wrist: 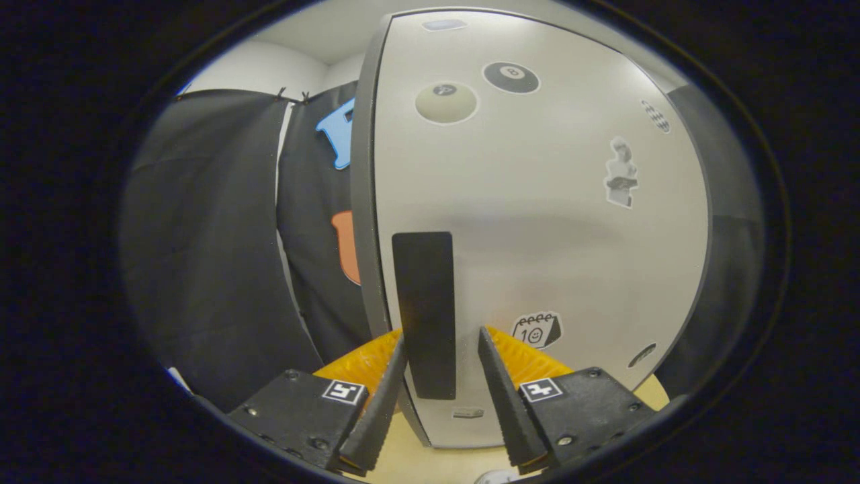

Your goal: Open the shoe cabinet door, grab the shoes and put them into the shoe cabinet, then close the shoe cabinet door.

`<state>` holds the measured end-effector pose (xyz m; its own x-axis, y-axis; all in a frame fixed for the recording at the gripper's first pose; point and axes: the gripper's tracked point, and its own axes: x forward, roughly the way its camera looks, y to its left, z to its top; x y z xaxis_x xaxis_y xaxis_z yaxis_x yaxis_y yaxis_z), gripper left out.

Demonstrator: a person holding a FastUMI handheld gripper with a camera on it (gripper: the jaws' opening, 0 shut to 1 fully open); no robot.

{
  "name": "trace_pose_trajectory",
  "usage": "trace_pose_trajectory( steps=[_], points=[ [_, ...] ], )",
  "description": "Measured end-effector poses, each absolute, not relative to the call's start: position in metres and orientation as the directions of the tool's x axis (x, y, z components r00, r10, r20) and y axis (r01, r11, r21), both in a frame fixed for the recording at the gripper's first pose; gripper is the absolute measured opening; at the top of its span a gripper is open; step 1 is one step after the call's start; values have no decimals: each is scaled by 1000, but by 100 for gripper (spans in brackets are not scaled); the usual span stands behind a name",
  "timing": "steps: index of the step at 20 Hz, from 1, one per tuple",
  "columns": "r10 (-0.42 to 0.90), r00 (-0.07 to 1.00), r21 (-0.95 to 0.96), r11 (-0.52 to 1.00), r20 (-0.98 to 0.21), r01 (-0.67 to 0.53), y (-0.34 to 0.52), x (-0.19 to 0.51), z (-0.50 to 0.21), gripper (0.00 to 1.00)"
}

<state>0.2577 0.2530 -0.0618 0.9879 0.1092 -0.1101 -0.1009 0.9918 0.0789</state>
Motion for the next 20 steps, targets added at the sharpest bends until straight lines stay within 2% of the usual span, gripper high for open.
trace_pose_trajectory(
  steps=[2, 3, 5, 12, 20],
  points=[
    [113, 987, 78, 991, -112, -105, 260, 257, -63, 58],
    [100, 988, 67, 993, -115, -93, 260, 259, -64, 41],
    [85, 991, 56, 995, -104, -79, 257, 258, -63, 39],
    [193, 976, 71, 980, -105, -186, 256, 240, -68, 27],
    [285, 952, 68, 958, -115, -279, 223, 153, -77, 25]
  ],
)
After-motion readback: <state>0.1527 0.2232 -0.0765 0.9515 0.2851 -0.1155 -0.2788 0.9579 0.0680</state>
